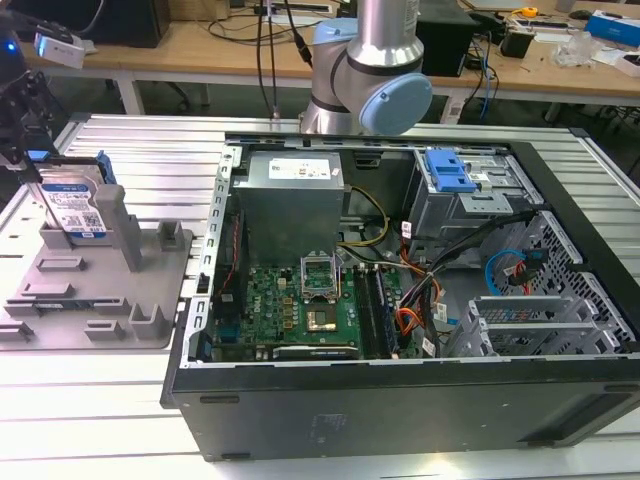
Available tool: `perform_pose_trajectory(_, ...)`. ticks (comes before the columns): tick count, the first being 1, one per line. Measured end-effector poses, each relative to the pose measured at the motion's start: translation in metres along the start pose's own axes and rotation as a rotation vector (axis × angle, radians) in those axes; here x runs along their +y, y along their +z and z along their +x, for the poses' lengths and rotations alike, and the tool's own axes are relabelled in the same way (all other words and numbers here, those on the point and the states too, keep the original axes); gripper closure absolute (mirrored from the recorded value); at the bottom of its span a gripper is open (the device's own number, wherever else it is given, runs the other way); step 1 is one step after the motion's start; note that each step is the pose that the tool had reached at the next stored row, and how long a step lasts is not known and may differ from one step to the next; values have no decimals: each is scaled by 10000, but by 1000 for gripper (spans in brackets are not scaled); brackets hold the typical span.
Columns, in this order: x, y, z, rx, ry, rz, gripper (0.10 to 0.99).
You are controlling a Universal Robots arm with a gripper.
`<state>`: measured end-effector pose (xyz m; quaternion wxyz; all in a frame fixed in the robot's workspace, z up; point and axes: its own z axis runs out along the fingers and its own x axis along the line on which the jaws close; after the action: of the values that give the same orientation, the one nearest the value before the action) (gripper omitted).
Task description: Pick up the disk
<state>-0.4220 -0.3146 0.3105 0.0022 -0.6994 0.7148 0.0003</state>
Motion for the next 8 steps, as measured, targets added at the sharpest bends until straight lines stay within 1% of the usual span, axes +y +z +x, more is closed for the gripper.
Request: perform_pose_trajectory(8,1,87,0,1,0,-3,529)
